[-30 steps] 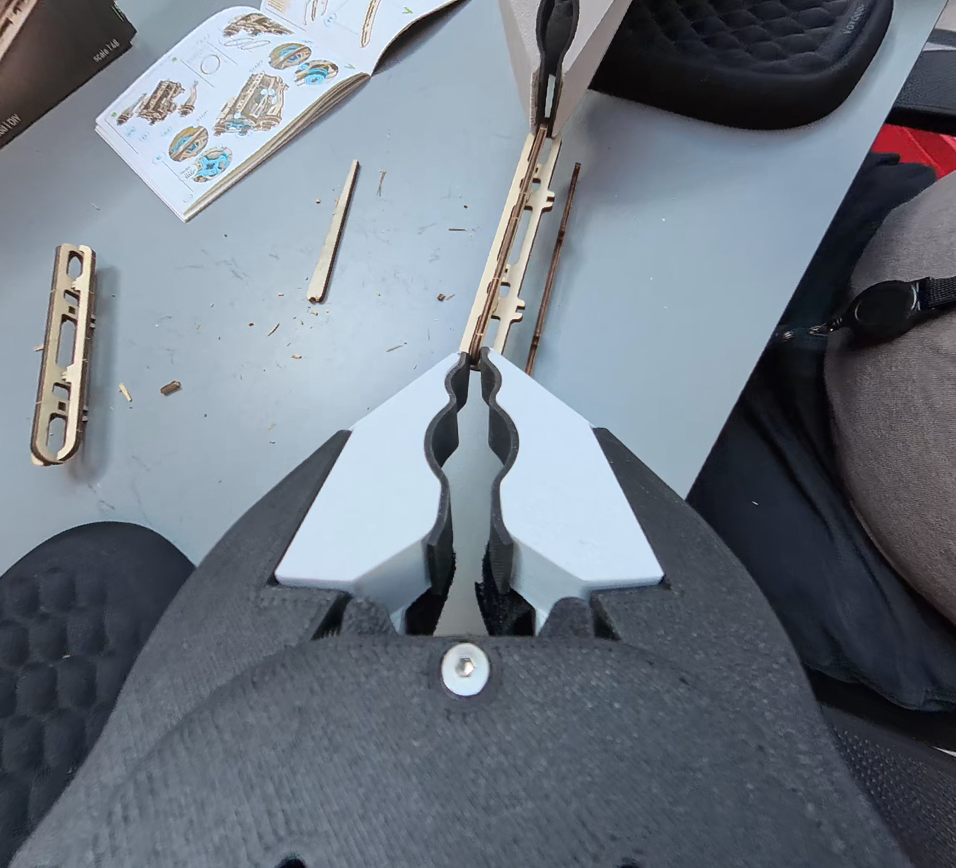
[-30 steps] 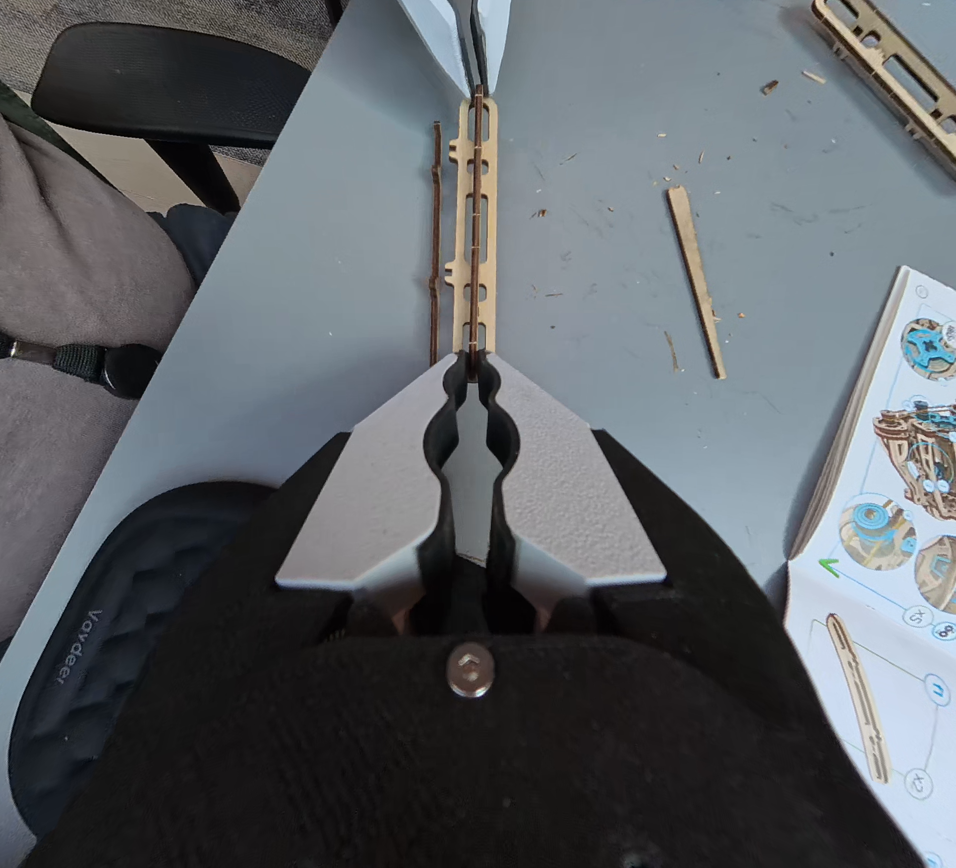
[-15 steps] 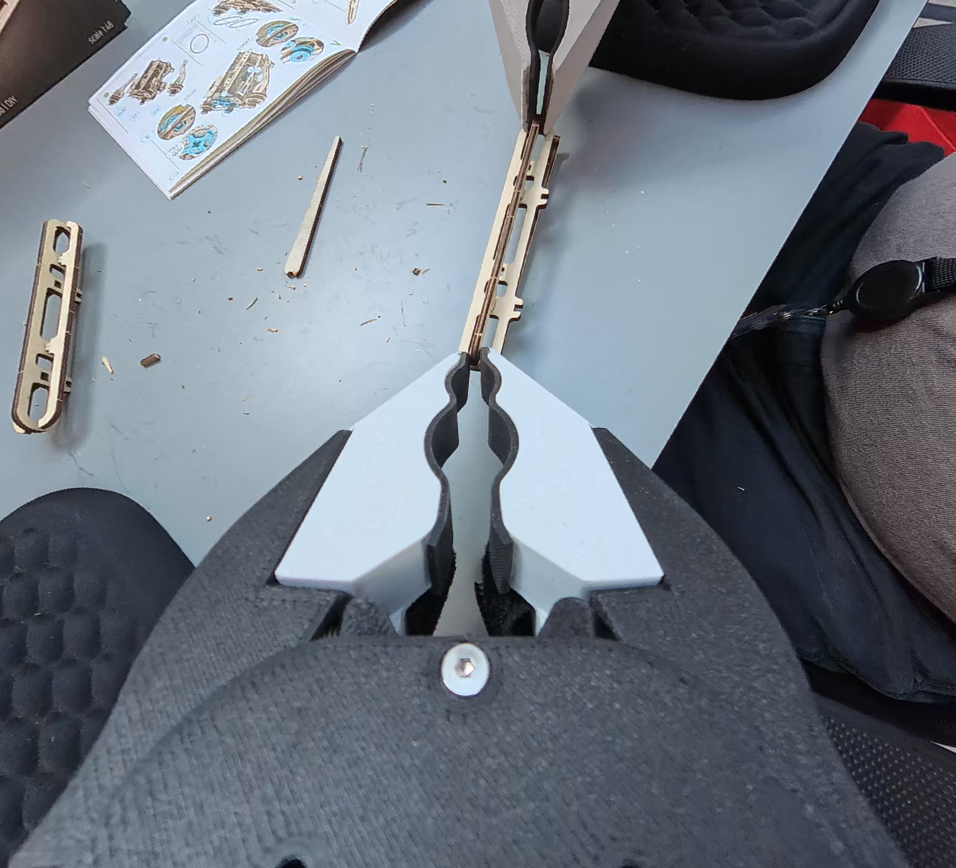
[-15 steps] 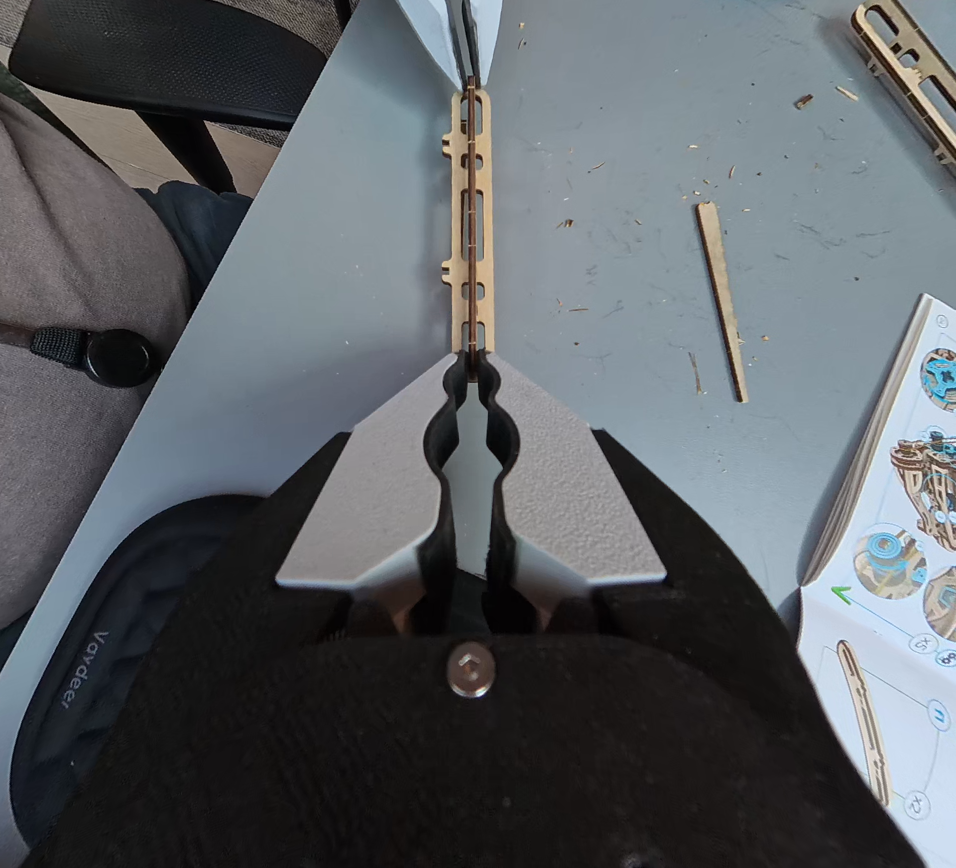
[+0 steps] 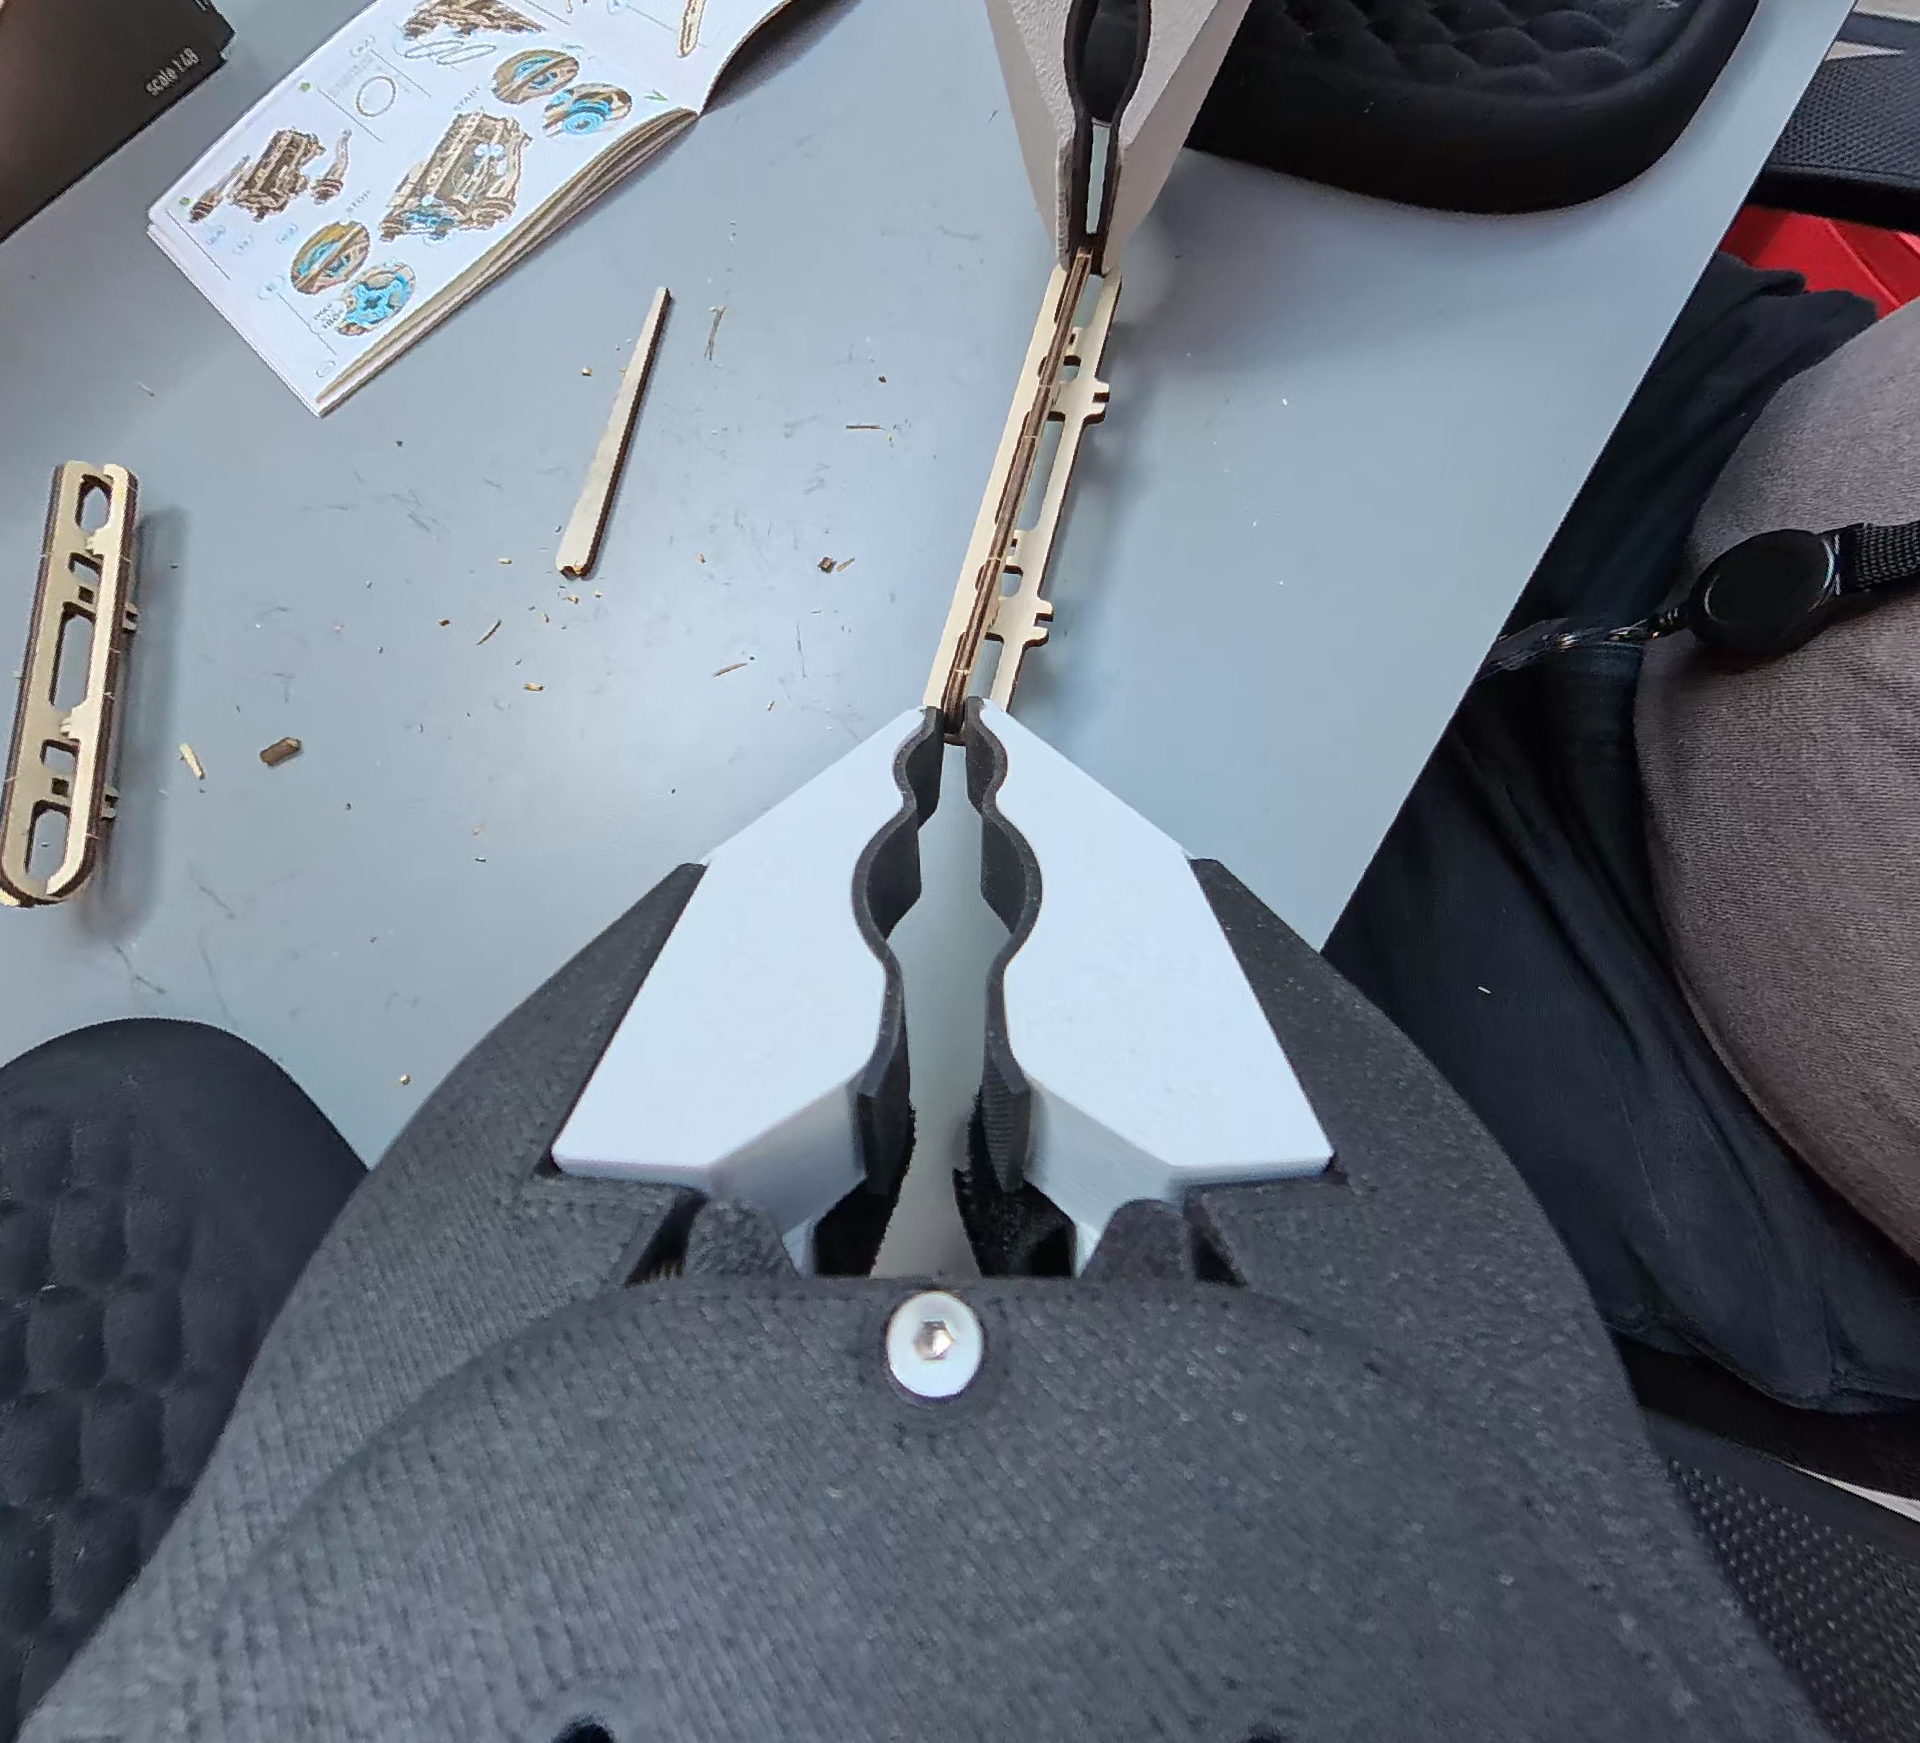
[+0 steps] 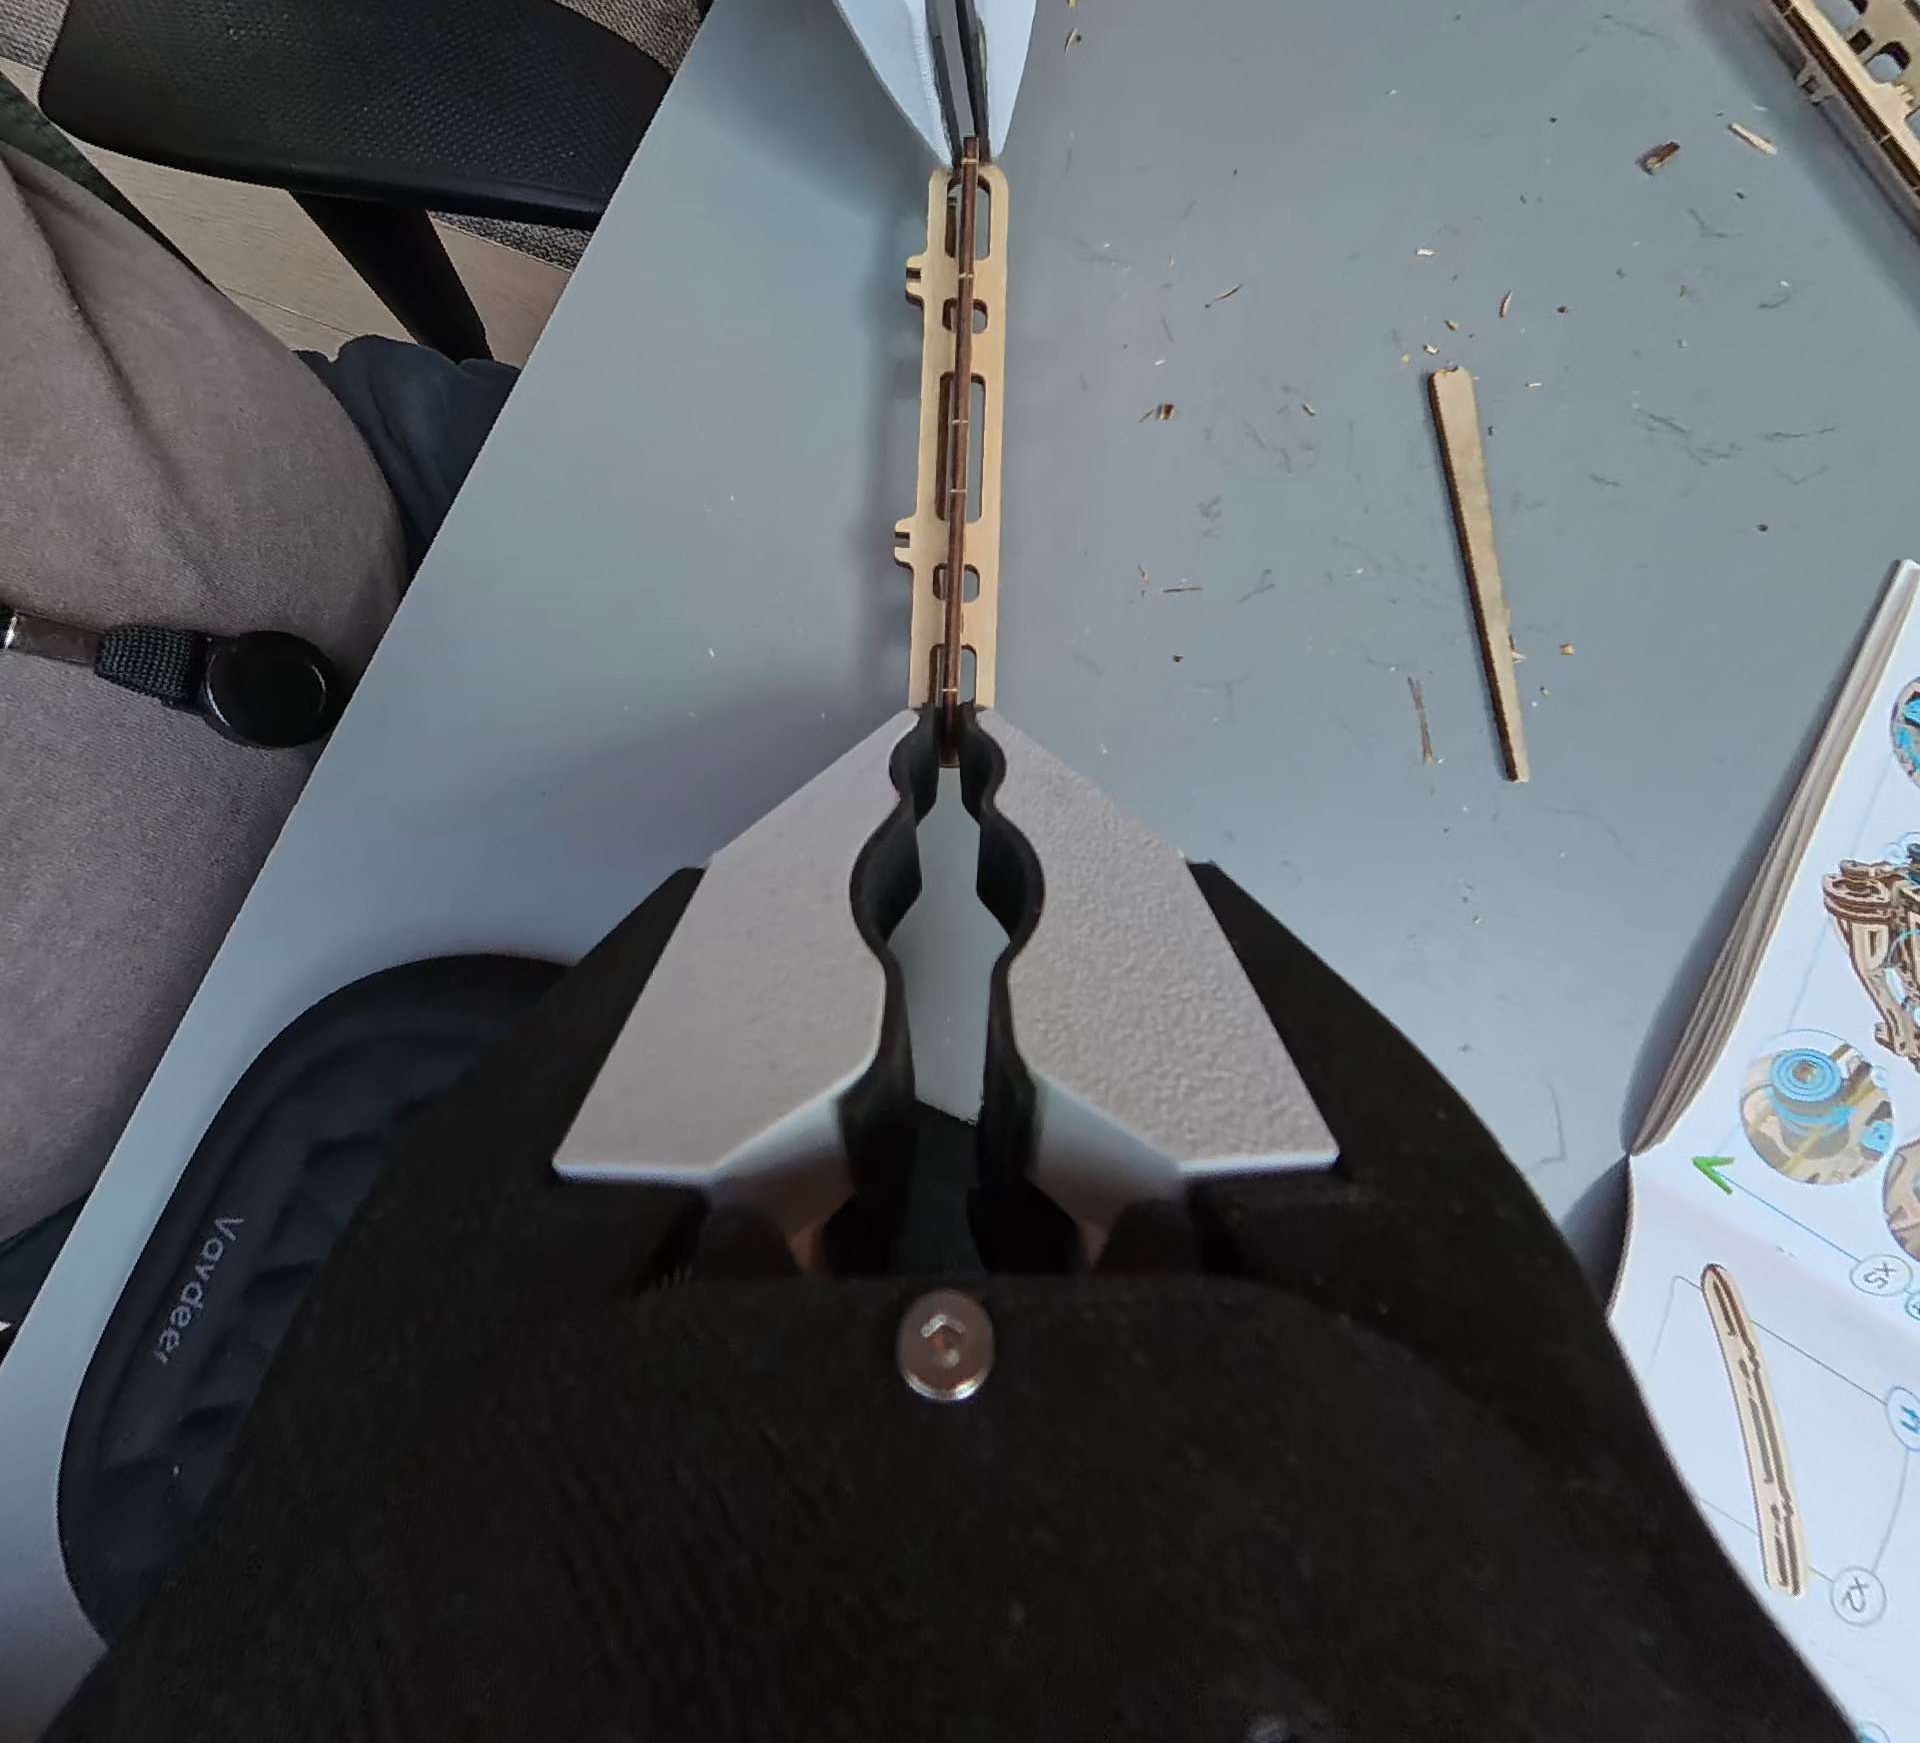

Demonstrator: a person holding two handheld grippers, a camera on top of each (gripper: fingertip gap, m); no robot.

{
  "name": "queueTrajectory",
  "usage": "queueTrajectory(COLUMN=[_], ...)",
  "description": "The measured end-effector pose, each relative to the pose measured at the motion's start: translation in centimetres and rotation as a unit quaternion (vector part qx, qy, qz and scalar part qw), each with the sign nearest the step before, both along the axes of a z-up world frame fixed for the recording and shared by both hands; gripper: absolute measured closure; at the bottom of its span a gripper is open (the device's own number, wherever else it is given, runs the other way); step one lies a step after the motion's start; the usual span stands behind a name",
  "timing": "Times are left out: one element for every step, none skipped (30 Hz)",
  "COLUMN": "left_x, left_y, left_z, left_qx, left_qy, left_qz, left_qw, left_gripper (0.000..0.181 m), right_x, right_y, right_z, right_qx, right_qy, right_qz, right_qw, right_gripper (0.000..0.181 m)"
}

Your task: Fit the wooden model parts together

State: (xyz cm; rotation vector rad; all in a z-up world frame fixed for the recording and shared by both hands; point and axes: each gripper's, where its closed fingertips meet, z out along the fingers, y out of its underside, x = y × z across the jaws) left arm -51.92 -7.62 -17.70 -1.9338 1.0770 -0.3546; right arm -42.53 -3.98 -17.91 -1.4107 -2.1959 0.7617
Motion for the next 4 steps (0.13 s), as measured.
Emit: queueTrajectory(left_x=[-0.03,-0.06,-0.11,-0.21], left_y=[-0.03,-0.04,-0.02,0.05], left_z=[0.03,0.06,0.08,0.06], left_qx=[0.0,0.0,0.001,0.001], left_qy=[-0.001,-0.002,-0.002,0.001], left_qz=[0.0,0.0,0.001,0.003], left_qw=[1.0,1.0,1.0,1.0], left_gripper=[0.18,0.18,0.18,0.18], right_x=[-0.03,-0.07,-0.12,-0.23], right_y=[-0.06,-0.06,-0.03,0.07], right_z=[0.09,0.19,0.32,0.45], right_qx=[0.0,0.002,0.003,0.004], right_qy=[0.002,0.005,0.008,0.012], right_qz=[0.001,0.001,0.002,0.003], right_qw=[1.0,1.0,1.0,1.0], right_gripper=[0.18,0.18,0.18,0.18])
